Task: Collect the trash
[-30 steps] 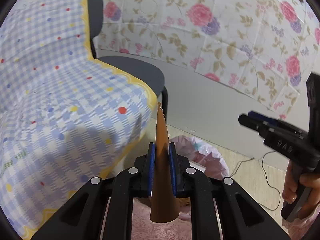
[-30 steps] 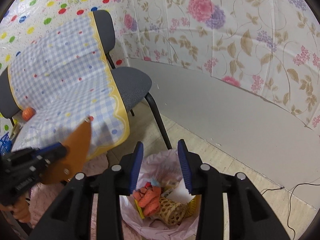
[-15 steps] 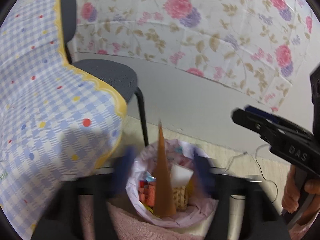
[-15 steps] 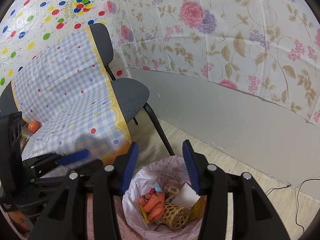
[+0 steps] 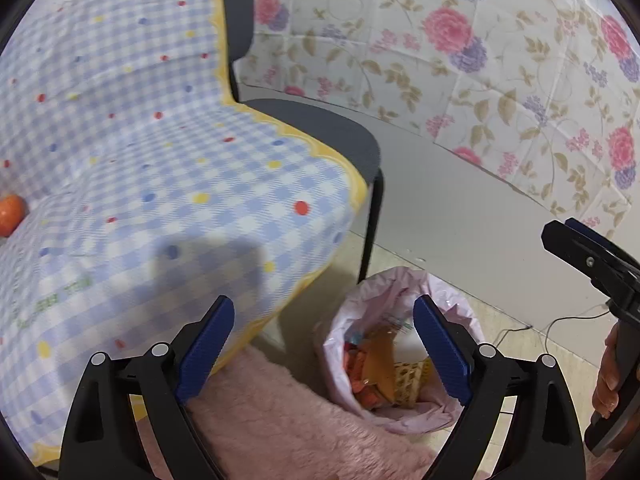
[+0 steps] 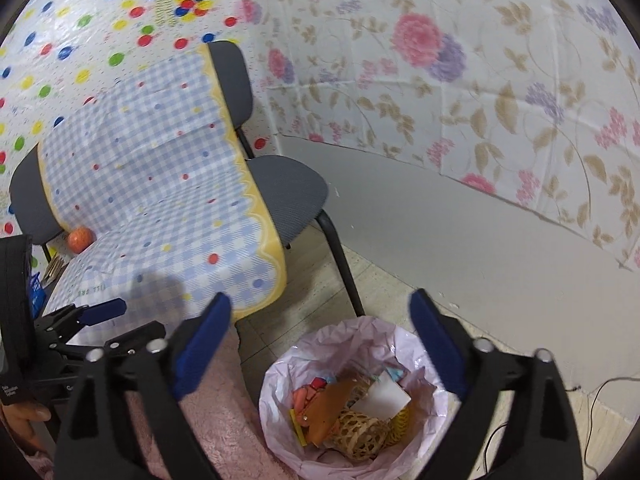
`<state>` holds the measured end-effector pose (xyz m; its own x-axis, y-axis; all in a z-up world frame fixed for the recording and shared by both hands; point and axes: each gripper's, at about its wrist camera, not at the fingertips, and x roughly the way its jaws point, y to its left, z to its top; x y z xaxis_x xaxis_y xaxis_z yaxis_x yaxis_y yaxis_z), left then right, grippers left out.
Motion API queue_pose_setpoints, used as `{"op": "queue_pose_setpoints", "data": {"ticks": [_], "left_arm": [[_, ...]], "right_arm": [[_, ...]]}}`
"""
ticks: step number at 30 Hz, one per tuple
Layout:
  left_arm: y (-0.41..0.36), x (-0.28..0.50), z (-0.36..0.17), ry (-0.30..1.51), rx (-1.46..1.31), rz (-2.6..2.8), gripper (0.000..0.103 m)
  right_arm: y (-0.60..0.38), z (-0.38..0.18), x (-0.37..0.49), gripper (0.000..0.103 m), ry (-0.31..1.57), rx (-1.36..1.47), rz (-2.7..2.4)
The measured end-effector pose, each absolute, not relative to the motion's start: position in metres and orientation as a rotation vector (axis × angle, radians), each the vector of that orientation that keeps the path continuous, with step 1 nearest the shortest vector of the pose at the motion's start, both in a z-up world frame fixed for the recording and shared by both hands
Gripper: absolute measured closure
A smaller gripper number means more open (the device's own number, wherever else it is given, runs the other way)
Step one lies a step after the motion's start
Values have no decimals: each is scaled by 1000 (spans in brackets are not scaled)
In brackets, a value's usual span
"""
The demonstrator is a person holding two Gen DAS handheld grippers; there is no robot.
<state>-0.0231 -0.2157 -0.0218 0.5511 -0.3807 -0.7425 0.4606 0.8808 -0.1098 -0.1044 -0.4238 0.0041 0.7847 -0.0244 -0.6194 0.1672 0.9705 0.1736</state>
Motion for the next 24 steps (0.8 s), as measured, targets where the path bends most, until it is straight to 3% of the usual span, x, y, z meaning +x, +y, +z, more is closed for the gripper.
{"op": "queue_pose_setpoints", "data": {"ticks": [24], "left_arm": [[-41, -50, 41, 785, 54, 14, 10]], "right_arm": [[-271, 93, -67, 6, 595, 51, 285]]}}
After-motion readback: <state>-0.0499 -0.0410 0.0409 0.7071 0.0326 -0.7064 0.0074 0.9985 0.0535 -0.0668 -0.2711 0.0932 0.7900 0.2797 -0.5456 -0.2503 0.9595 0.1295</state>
